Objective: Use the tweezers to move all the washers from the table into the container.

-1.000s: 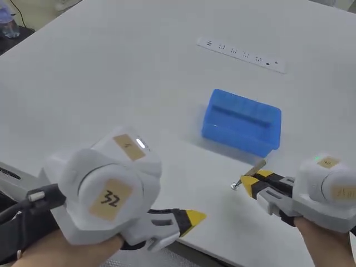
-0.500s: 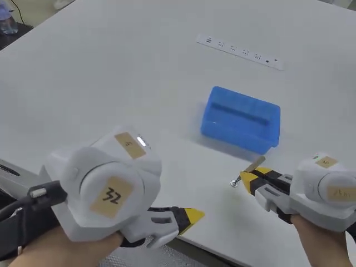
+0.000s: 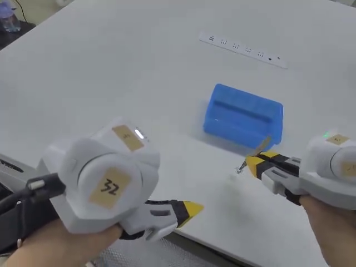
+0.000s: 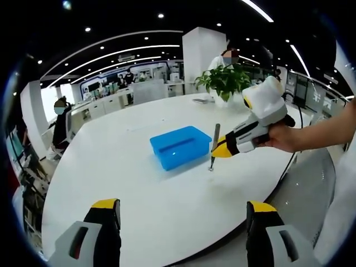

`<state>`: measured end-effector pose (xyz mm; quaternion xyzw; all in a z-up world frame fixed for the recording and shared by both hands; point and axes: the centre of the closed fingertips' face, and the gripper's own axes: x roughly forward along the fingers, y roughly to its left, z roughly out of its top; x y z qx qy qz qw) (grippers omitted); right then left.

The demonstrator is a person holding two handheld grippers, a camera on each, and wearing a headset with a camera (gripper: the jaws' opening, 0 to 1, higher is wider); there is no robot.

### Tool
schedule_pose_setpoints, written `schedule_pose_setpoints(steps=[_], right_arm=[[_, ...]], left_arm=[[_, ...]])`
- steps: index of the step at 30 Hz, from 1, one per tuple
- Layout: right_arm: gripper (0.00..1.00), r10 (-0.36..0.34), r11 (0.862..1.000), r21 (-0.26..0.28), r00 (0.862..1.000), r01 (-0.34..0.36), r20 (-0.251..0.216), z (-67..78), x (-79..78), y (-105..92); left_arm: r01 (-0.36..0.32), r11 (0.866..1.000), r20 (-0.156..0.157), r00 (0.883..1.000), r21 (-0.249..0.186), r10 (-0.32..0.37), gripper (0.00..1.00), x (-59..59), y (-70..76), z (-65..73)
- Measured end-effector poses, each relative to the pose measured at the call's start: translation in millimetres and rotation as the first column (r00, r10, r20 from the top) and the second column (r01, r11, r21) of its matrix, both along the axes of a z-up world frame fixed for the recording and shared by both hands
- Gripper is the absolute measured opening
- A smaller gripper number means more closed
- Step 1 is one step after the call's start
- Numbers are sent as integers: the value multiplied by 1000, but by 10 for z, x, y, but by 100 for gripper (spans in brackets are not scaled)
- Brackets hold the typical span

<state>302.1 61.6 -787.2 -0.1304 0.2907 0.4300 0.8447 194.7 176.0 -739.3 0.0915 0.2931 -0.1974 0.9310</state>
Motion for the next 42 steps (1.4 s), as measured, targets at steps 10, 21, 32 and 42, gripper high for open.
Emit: schedule_pose_setpoints(steps=[10, 21, 32, 42], right_arm=[[3, -27, 999, 23, 998, 25, 62, 286, 200, -38], [3, -80, 995, 76, 991, 72, 106, 500, 521, -25], [3, -113, 992, 73, 987, 105, 116, 381, 796, -5], [3, -111, 994, 18, 987, 109, 113, 139, 1009, -6]], left_arm=[[4, 1000, 1, 1000, 2, -4, 96, 7, -10, 1], [8, 1000, 0, 1000, 7, -8, 96, 25, -13, 7], [4, 1000, -4, 1000, 7, -4, 96, 31, 3, 0], [7, 1000, -18, 1000, 12, -7, 96, 19, 13, -40]])
